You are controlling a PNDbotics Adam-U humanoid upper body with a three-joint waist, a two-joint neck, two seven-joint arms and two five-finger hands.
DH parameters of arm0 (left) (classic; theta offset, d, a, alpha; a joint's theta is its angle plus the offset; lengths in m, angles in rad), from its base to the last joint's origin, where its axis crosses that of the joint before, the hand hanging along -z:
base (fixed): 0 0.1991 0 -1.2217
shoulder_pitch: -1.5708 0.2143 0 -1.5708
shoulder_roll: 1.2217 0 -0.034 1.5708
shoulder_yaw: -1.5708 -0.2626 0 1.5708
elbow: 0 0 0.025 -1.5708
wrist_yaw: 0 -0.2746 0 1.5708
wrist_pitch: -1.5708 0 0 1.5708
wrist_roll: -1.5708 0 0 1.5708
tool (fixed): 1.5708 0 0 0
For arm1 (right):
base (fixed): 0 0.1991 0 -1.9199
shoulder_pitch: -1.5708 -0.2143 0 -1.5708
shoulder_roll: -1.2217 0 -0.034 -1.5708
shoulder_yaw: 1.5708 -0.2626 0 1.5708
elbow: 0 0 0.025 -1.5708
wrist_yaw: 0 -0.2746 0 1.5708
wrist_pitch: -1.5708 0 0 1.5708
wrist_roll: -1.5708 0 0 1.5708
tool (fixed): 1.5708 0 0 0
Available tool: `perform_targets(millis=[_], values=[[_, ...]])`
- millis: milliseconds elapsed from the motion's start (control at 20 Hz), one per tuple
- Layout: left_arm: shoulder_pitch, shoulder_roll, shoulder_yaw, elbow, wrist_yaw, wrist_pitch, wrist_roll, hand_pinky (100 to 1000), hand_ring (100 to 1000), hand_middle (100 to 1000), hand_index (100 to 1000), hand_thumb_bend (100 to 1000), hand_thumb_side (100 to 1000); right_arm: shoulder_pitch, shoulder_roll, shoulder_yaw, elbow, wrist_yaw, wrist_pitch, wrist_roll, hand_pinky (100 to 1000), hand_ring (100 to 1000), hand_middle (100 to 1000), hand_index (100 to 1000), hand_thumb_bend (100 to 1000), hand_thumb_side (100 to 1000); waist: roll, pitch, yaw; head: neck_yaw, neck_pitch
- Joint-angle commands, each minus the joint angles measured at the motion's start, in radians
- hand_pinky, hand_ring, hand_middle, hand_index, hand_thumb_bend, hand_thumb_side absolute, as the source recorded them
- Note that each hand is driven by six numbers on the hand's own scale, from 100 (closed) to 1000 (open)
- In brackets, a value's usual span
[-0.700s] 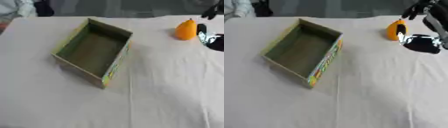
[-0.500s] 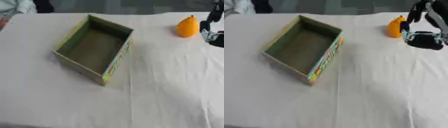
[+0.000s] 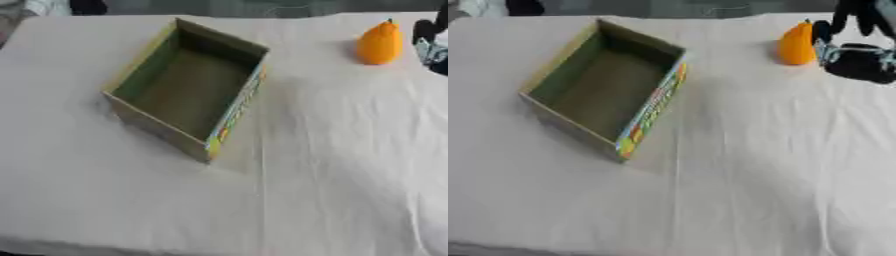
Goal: Pick up objects on the table and place them in the box.
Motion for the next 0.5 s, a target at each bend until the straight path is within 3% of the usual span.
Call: perform_targets(millis=[50,250,300,500], values=[[-0.014,0.011,0.005,-0.016,0.005,-0.003,-0.002,802,771,755,918,100,962,-0.008,-0.042,-0.008,-0.008,0.014,-0.021,0.019,790,823,740,813,100,661,-0.001,-0.016,0.001,-0.003,-0.007],[-0.015,0.011,0.004,-0.016,0.006,-0.003,-0.002,802,770,755,917,100,962,-0.015,-0.046,-0.014,0.014,0.065,-0.063,0.082,819,876,792,861,100,888,0.000,-0.015,0.002,-0.004,0.015],[-0.016,0.012,0.004,-0.016,0.006,-0.003,-0.003,802,770,755,917,100,962,-0.017,-0.047,-0.016,0.020,0.075,-0.074,0.104,822,881,794,865,100,899,-0.001,-0.014,0.002,-0.010,0.015],[-0.018,0.012,0.003,-0.016,0.006,-0.003,-0.003,801,770,755,916,100,963,-0.030,-0.046,-0.030,0.045,0.083,-0.107,0.172,841,910,814,906,296,921,-0.002,-0.009,0.002,-0.055,0.001]])
